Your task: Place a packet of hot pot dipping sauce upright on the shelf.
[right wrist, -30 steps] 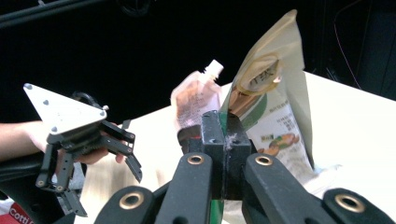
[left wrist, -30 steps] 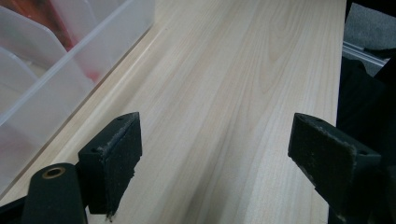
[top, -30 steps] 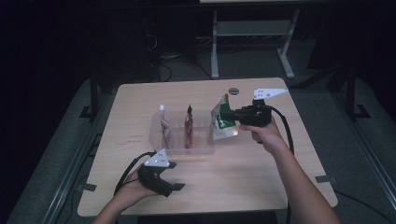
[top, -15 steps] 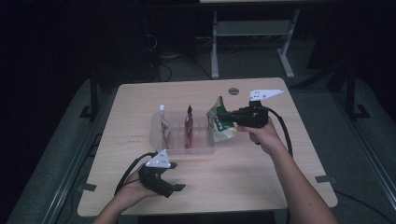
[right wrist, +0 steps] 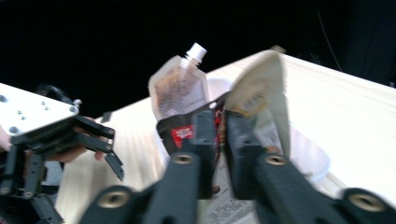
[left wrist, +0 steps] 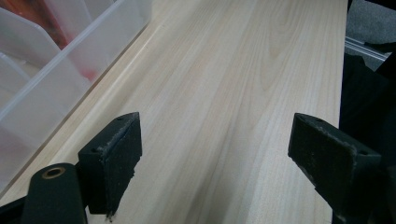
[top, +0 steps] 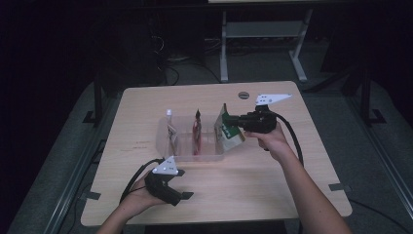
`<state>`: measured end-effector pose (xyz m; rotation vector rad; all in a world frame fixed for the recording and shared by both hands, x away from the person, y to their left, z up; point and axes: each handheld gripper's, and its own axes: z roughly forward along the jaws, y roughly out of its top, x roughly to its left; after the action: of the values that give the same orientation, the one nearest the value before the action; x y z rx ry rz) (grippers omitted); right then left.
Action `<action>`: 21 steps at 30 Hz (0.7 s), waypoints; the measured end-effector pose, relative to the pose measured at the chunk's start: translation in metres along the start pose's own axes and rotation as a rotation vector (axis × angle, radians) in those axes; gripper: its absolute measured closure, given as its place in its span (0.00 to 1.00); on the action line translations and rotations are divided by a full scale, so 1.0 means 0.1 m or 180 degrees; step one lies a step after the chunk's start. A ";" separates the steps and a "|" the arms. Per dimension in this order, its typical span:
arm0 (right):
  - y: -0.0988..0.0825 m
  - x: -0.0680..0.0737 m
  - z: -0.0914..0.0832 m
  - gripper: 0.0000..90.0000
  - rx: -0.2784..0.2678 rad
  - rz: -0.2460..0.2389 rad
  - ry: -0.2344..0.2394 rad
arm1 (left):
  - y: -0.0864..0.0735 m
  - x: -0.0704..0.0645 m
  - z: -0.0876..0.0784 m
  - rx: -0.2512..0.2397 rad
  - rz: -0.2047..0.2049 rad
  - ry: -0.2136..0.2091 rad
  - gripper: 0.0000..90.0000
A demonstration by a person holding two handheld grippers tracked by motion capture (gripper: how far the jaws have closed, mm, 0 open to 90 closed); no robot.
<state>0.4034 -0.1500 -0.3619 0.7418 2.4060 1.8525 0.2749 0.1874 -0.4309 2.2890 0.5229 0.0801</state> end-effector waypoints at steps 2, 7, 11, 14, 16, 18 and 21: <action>0.00 0.01 0.00 0.75 0.0031 0.0006 -0.0080 | 0.00 0.01 0.00 0.0004 0.0003 0.0002 0.19; 0.02 0.04 -0.11 0.46 -0.0016 0.0028 -0.0190 | -0.02 0.01 -0.02 0.0006 -0.0017 0.0017 0.19; 0.03 0.10 -0.19 0.35 0.0126 -0.0066 -0.0287 | -0.04 0.02 -0.06 -0.0015 -0.0032 0.0051 0.19; -0.01 0.16 -0.27 0.30 0.0196 -0.0144 -0.0337 | -0.05 0.03 -0.07 -0.0019 -0.0042 0.0067 0.19; -0.06 0.19 -0.30 0.29 0.0224 -0.0161 -0.0359 | -0.06 0.04 -0.08 -0.0002 -0.0040 0.0076 0.19; -0.13 0.20 -0.34 0.27 0.0285 -0.0162 -0.0399 | -0.07 0.05 -0.09 0.0011 -0.0033 0.0083 0.19; -0.25 0.22 -0.39 0.27 0.0367 -0.0160 -0.0471 | -0.08 0.06 -0.09 0.0019 -0.0050 0.0096 0.19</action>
<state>0.3639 -0.1817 -0.3674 0.7877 2.4298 1.5920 0.2752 0.2009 -0.4306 2.2924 0.5572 0.1058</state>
